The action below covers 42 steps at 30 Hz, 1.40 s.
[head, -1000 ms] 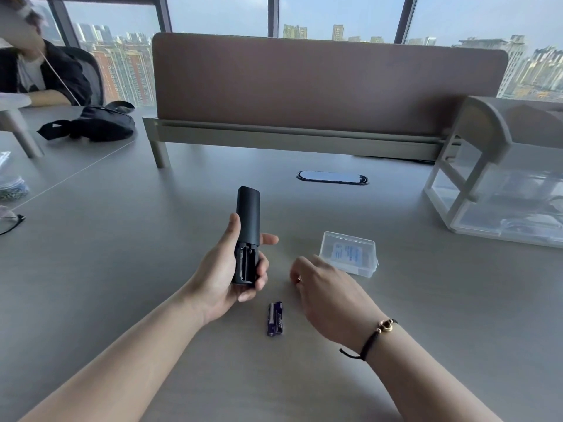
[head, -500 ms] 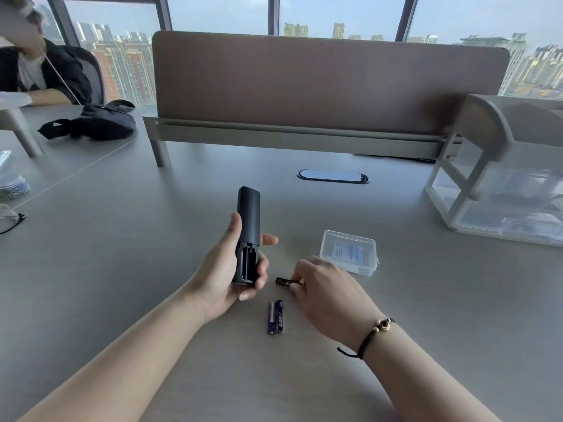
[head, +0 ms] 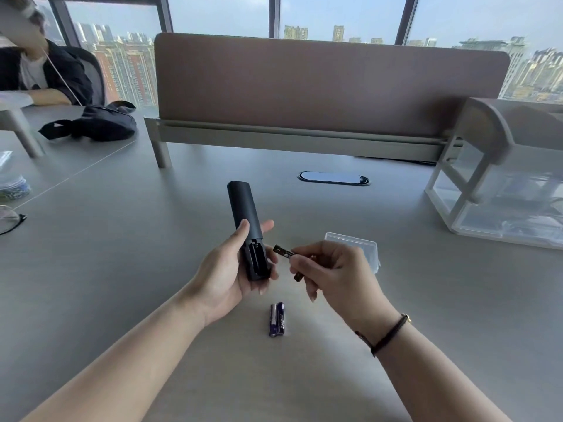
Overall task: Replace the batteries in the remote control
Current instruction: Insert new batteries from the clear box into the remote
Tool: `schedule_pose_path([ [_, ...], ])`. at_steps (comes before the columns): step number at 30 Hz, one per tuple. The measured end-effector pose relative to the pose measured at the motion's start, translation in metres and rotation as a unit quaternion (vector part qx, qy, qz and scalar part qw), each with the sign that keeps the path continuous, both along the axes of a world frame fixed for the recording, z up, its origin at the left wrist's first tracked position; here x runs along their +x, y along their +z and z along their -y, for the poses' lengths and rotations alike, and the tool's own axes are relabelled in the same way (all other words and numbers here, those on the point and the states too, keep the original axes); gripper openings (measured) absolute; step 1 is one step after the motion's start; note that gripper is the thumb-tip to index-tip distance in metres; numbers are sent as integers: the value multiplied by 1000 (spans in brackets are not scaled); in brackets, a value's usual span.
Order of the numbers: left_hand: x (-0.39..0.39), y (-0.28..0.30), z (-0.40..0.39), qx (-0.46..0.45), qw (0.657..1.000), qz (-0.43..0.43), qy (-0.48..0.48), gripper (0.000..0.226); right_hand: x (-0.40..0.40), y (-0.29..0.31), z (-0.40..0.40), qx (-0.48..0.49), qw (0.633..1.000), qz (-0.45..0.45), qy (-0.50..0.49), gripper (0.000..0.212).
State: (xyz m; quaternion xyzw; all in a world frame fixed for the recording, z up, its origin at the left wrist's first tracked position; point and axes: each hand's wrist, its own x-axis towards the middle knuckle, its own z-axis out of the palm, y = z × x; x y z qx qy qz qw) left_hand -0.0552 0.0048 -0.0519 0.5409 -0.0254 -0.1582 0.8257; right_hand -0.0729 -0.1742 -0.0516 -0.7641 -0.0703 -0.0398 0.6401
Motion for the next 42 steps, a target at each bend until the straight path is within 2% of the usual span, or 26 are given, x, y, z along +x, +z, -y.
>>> schedule_pose_path([
  [3,1,1,1,-49,999,-5,-4,53,-1,5,3,123,992,-21,1,10],
  [5,1,1,1,-64,998,-1,-5,53,-1,6,4,154,988,-30,6,10],
  [15,-1,0,1,-54,998,14,-37,49,-3,5,-2,121,993,-8,-2,14],
  [21,-2,-2,1,-26,996,12,-81,45,-1,2,-2,146,989,-14,-29,5],
  [30,-1,-7,-1,-13,995,21,-101,46,-4,7,1,203,978,-7,-49,4],
  [35,-1,-7,0,-8,995,15,-95,47,-6,7,-1,166,985,21,-40,5],
  [37,-1,-7,0,-8,995,13,-95,48,-7,7,-3,112,991,54,-45,4],
  [42,-1,-8,0,-12,995,14,-101,49,-13,1,-8,-25,990,128,-51,17],
])
